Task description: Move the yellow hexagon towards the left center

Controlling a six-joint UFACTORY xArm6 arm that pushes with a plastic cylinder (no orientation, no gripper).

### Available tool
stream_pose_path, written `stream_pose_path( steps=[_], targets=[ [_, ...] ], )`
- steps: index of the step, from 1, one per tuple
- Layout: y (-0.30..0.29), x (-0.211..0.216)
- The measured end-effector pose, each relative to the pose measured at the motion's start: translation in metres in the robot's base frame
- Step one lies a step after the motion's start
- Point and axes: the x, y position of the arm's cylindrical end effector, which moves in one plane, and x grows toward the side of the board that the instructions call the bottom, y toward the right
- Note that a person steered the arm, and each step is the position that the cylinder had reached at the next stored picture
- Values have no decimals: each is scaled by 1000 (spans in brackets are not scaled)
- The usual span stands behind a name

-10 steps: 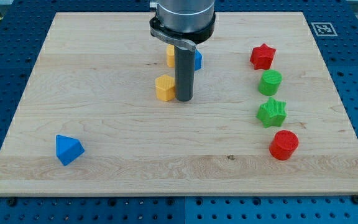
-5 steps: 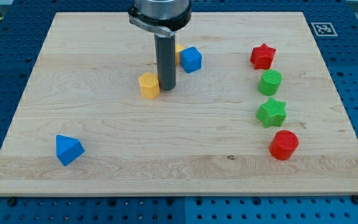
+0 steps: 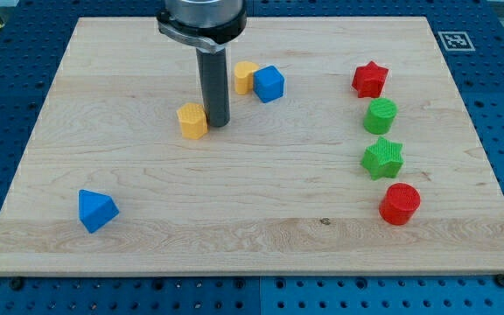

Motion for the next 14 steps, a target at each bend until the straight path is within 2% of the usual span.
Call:
stream_pose_path(
  steps=[9, 14],
  targets=[
    [-69, 5],
    [-142, -6]
  ],
)
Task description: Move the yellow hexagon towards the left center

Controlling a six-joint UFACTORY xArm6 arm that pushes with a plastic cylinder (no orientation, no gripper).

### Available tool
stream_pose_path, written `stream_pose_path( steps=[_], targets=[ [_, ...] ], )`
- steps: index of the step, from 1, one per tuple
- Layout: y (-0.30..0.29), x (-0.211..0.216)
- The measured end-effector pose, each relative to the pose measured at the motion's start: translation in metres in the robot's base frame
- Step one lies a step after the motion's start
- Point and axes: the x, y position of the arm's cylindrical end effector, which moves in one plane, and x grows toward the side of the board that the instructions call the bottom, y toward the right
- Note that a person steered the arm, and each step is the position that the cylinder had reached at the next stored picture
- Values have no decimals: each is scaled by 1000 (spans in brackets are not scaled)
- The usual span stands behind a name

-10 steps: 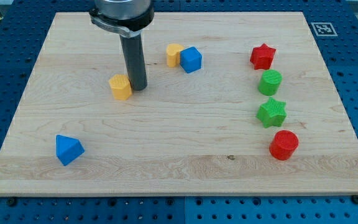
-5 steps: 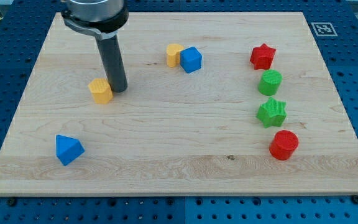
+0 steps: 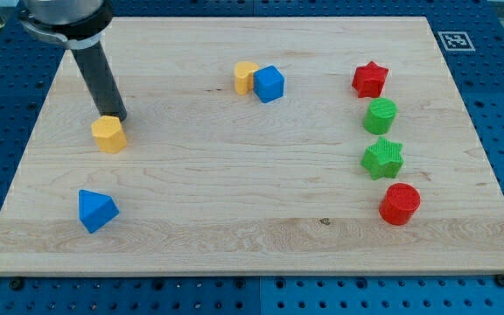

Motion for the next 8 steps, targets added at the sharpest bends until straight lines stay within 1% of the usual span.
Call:
stream_pose_path(
  steps=[1, 5, 6, 7, 8],
  targets=[
    [-9, 0],
    [-9, 8],
    [-13, -6],
    [-28, -36],
    [-34, -46]
  ],
)
